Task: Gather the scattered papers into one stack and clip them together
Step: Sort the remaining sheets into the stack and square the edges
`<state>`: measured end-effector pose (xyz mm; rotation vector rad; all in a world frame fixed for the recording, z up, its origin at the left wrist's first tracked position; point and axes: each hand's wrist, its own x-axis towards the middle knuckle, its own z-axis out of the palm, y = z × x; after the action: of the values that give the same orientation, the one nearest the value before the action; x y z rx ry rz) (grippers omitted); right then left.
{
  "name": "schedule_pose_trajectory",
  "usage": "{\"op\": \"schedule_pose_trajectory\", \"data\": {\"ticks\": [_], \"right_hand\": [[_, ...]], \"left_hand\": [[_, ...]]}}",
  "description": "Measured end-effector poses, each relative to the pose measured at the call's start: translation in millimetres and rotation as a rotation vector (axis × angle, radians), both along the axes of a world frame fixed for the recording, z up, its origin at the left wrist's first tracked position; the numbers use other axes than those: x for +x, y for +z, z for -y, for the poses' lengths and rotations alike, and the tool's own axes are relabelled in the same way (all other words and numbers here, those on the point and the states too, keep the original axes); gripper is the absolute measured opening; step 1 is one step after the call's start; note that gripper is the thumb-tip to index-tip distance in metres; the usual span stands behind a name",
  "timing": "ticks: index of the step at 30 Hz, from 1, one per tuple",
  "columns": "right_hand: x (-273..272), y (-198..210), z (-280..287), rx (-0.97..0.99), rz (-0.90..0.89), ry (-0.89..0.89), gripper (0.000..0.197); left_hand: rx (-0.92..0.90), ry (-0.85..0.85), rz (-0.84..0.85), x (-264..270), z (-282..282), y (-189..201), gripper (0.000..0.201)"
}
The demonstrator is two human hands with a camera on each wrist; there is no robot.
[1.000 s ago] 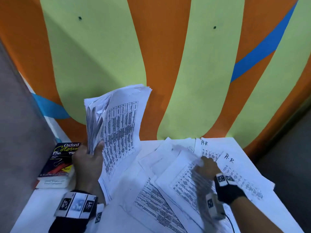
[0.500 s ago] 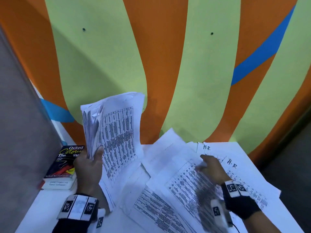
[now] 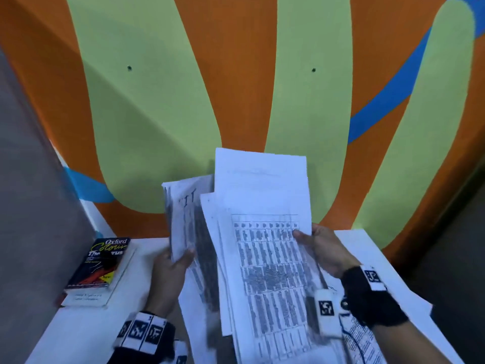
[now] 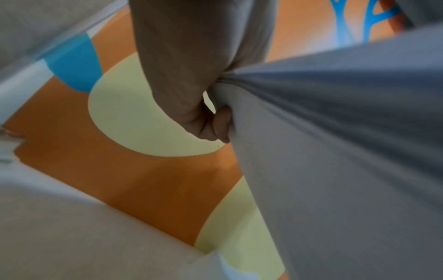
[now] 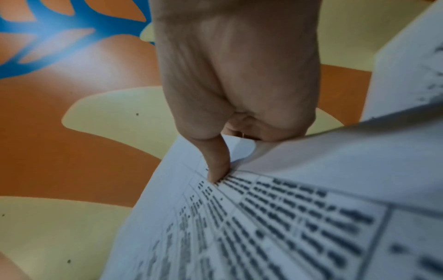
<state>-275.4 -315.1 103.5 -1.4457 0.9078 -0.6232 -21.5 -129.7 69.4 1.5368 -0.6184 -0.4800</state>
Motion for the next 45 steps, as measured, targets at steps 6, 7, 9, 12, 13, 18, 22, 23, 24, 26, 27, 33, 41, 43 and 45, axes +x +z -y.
{"op": "schedule_pose_trajectory", "data": {"ticks": [6, 7, 9, 12, 13, 18, 22, 23, 24, 26, 27, 33, 41, 43, 45], "right_hand": [[19, -31, -7, 0.090, -0.039, -0.034, 0.022], [19, -33, -7, 0.103, -0.039, -0.028, 0.022], [21, -35, -10, 0.093, -0.012, -0.037, 0.019], [28, -30, -16, 0.017, 0.112, -0.199, 0.016], [31, -25, -18, -0.039, 0.173, -0.258, 0.015], [37, 22, -38, -0.524, 0.282, -0.367, 0.018], [34, 41, -40, -0.593, 0.279, -0.392, 0.051], [32, 39, -39, -0.557, 0.261, -0.359, 0.059], [30, 34, -38, -0.486, 0.264, -0.316, 0.068], [24, 21, -36, -0.401, 0.215, -0.247, 0.093], [23, 12, -36, -0.379, 0.175, -0.231, 0.098], [26, -3, -34, -0.416, 0.119, -0.203, 0.087], [21, 35, -19, -0.925, 0.229, -0.313, 0.104], [19, 41, -14, -1.087, 0.101, -0.241, 0.089], [19, 42, -10, -1.146, 0.040, -0.184, 0.072]], "left_hand": [[0.062, -0.181, -0.117, -22, 3, -1, 0.011], [0.085, -0.204, -0.109, -23, 3, -2, 0.013], [0.106, -0.225, -0.130, -26, 3, 0, 0.019], [0.017, -0.262, -0.238, -34, 3, 7, 0.043], [-0.025, -0.278, -0.206, -37, 5, 11, 0.055], [-0.109, -0.134, 0.205, -45, 17, 47, 0.014], [-0.195, -0.129, 0.223, -38, 25, 63, 0.016], [-0.197, -0.134, 0.206, -38, 27, 62, 0.022], [-0.192, -0.135, 0.201, -38, 27, 57, 0.032], [-0.170, -0.121, 0.188, -41, 28, 46, 0.053], [-0.184, -0.109, 0.181, -43, 29, 41, 0.060], [-0.250, -0.052, 0.144, -50, 39, 37, 0.064], [-0.233, -0.069, 0.084, -38, 45, 27, 0.103], [-0.218, -0.075, 0.063, -37, 43, 22, 0.110], [-0.227, -0.082, 0.048, -38, 44, 22, 0.106]]}}
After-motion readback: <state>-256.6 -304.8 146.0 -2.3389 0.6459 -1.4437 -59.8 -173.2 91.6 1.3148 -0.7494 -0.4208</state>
